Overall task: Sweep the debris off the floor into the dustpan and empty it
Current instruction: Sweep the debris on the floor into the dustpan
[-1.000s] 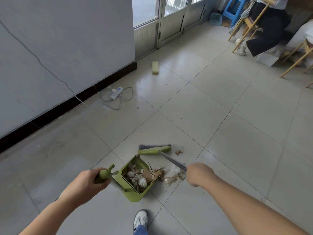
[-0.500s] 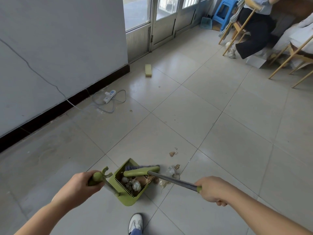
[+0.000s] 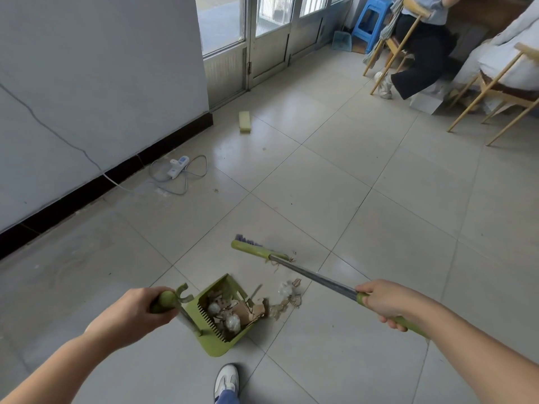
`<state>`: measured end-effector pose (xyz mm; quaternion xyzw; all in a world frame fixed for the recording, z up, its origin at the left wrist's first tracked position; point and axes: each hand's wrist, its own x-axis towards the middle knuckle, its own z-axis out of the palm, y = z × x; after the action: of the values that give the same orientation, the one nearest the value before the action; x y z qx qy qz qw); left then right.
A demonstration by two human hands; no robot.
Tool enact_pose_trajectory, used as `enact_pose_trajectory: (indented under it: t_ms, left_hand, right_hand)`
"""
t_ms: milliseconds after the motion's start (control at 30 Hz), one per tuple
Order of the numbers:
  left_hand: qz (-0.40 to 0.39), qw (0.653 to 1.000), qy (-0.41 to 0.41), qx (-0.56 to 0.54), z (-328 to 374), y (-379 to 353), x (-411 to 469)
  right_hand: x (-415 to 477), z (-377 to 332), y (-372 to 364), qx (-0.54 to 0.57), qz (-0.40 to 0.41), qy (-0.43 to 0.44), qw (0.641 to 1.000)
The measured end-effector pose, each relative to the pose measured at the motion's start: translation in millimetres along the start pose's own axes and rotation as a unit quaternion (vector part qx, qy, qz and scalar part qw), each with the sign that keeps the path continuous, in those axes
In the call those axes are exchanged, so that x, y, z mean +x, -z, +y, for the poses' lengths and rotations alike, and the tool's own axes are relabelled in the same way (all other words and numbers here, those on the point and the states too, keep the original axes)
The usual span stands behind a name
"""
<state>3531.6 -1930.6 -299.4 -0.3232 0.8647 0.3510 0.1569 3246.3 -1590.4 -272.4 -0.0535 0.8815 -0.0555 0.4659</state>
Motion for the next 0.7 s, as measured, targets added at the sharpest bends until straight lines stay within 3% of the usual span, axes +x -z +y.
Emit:
enact_pose_trajectory:
  t_ms: [400,600,700]
  left_hand:
    - [-0.03,0.999,-0.024,0.005,4.1,-13.6,-6.9]
    - [-0.046,0.998,-0.032,0.01,9.4,-14.7,4.8]
    - [-0.051,0.998,-0.033,0.012,6.7,-13.2,8.9]
  right_hand:
    - [45.3,31.8,-7.2,0.049,0.044,-0.088,0.994]
    - [62.0,14.1,-25.6,0.002,0.022,-0.149,0.989]
    - [56.7,2.5,-49.1,-0.048,0.008,-0.134,0.99]
